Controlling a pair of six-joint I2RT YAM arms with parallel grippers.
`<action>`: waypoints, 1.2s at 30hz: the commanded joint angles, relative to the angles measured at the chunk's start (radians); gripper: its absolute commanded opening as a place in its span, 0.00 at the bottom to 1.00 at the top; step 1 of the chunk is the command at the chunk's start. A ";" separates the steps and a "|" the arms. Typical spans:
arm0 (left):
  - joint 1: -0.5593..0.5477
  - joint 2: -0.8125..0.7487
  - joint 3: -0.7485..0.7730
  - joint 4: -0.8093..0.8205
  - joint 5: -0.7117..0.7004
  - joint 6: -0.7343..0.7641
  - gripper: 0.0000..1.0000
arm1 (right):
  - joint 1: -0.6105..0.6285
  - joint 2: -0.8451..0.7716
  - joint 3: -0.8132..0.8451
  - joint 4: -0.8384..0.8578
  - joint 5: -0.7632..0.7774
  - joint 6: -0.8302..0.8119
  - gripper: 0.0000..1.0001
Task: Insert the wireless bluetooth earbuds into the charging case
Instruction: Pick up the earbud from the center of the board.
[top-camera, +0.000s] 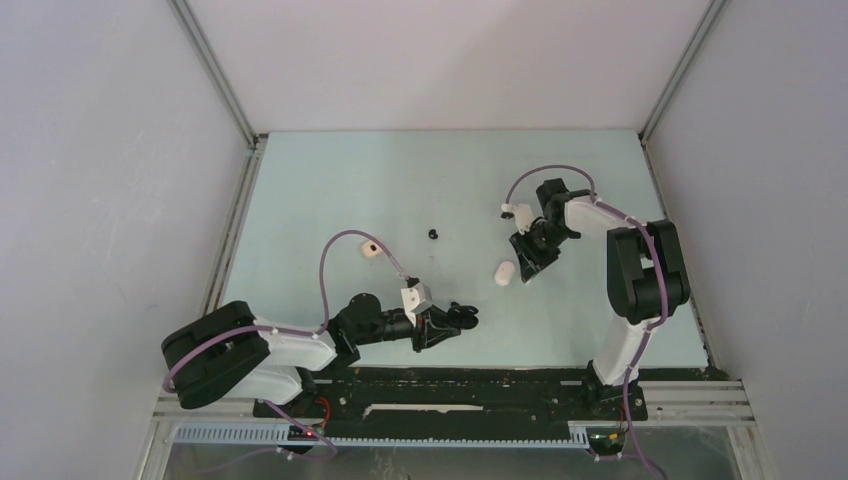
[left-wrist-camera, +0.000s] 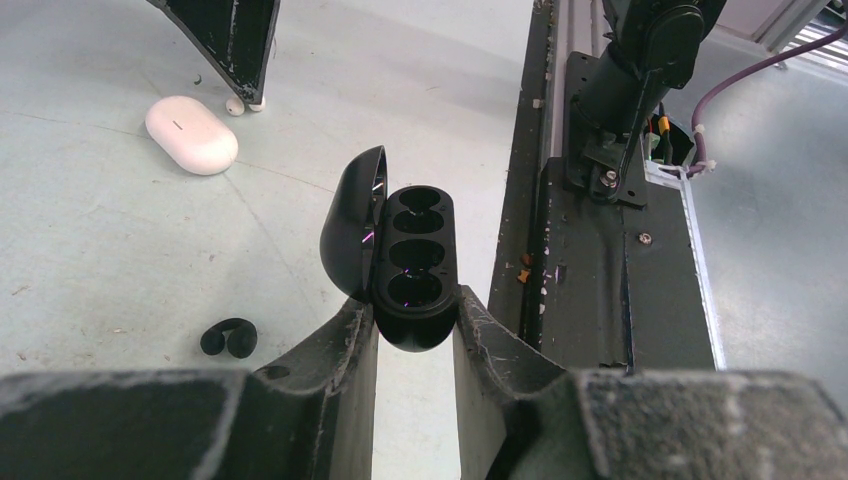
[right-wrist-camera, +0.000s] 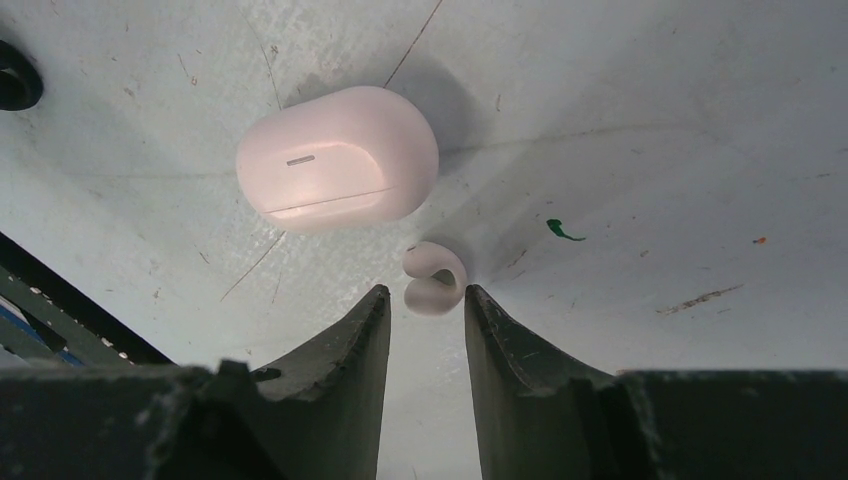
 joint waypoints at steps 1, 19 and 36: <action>-0.003 -0.008 0.037 0.022 0.007 0.028 0.00 | -0.021 -0.069 0.030 0.023 -0.014 0.006 0.36; -0.006 -0.002 0.044 0.014 0.012 0.028 0.00 | -0.052 -0.007 0.025 0.014 0.008 -0.006 0.35; -0.008 -0.008 0.046 -0.003 0.013 0.034 0.00 | -0.021 0.017 0.024 -0.001 0.009 -0.013 0.36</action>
